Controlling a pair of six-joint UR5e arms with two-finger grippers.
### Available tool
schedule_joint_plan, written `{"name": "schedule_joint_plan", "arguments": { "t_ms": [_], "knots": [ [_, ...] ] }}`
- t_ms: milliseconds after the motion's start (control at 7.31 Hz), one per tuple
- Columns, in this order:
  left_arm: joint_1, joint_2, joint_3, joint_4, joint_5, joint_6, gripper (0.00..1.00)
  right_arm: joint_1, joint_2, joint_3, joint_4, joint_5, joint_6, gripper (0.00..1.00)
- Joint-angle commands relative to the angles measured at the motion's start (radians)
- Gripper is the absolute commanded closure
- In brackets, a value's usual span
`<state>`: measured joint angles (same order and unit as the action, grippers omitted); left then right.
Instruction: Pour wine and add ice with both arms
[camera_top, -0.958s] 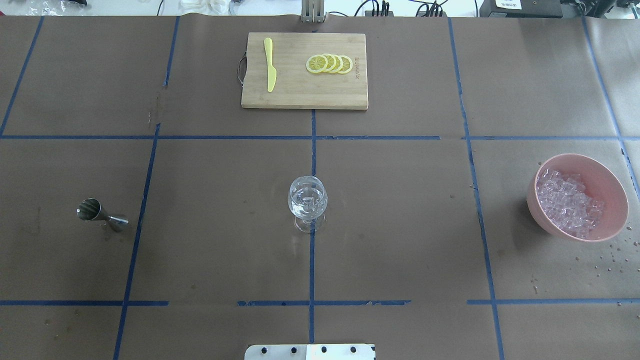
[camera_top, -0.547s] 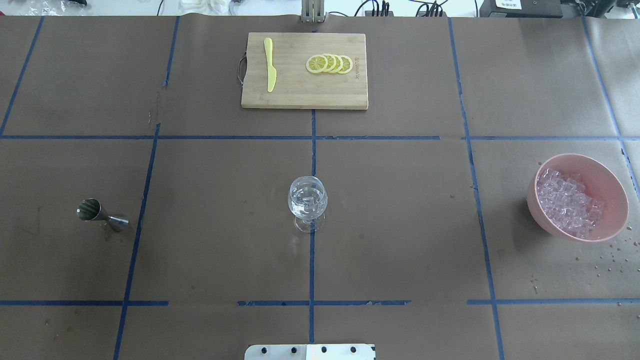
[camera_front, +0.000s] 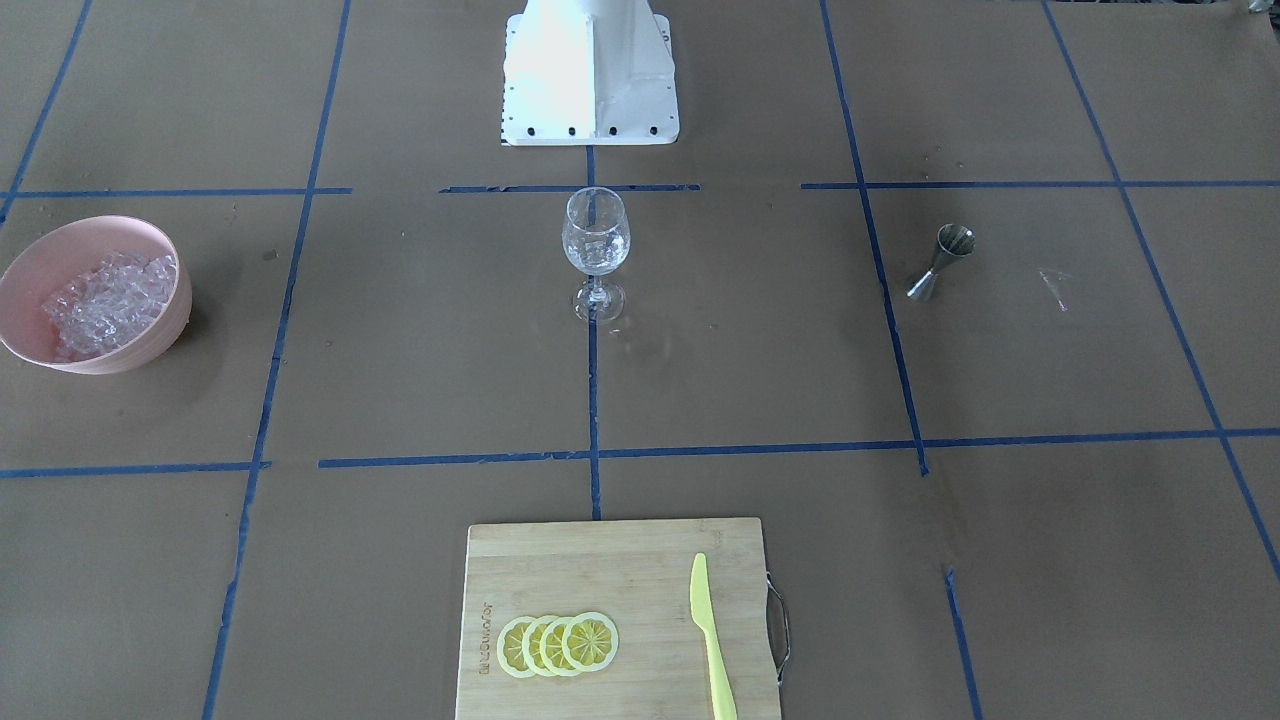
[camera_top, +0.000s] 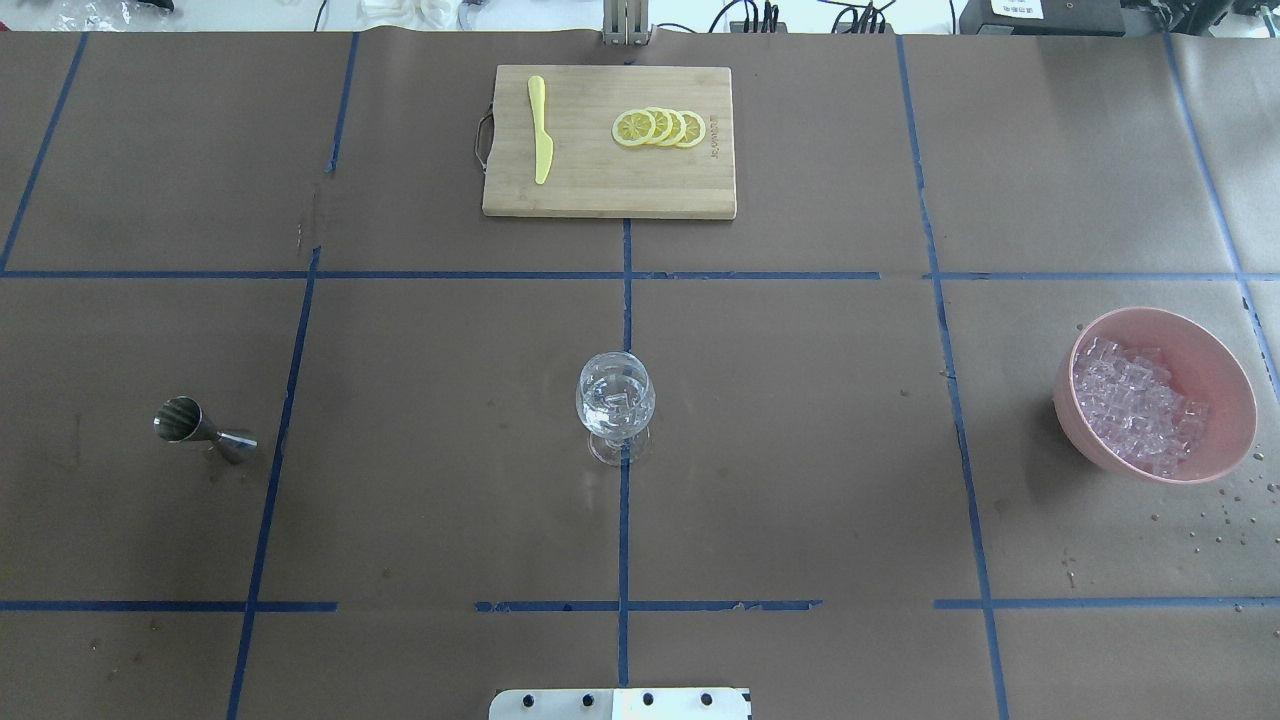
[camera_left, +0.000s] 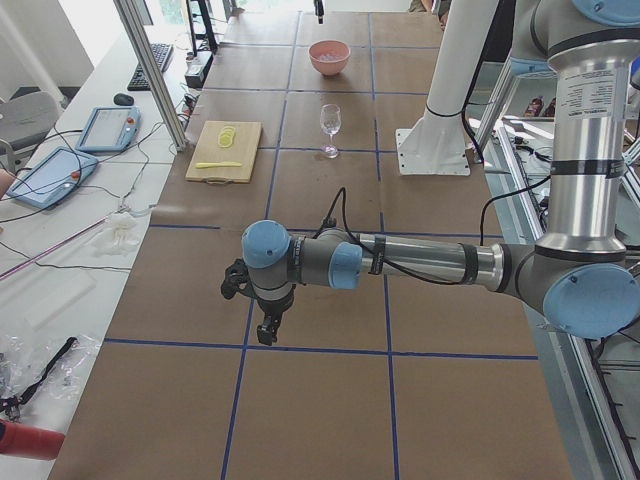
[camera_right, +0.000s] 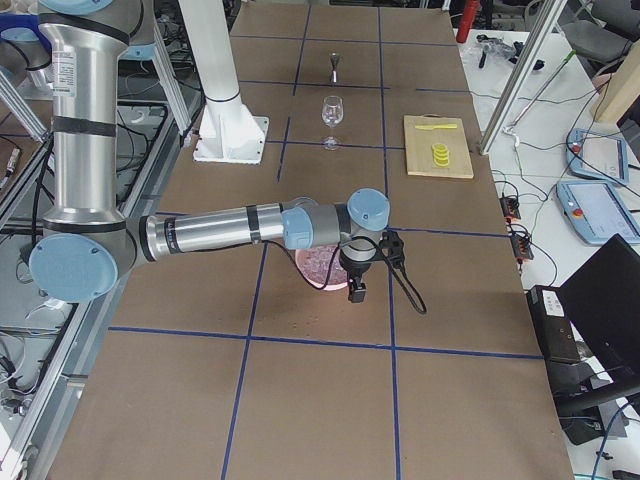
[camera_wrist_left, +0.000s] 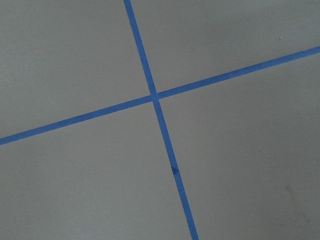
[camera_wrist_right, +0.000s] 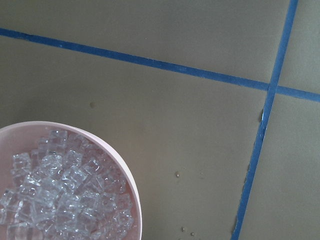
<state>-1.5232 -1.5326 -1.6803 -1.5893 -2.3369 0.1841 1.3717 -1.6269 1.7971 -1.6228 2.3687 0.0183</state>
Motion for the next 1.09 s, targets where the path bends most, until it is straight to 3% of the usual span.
{"name": "schedule_joint_plan", "arguments": {
  "t_ms": [0, 958],
  "knots": [
    [0.0, 0.0, 0.002, 0.0, -0.001, 0.0, 0.0, 0.004, 0.013, 0.001, -0.032, 0.001, -0.021, 0.0],
    [0.002, -0.001, 0.004, 0.0, -0.004, 0.0, 0.0, 0.02, -0.007, -0.004, -0.028, -0.034, -0.069, 0.0]
  ]
}}
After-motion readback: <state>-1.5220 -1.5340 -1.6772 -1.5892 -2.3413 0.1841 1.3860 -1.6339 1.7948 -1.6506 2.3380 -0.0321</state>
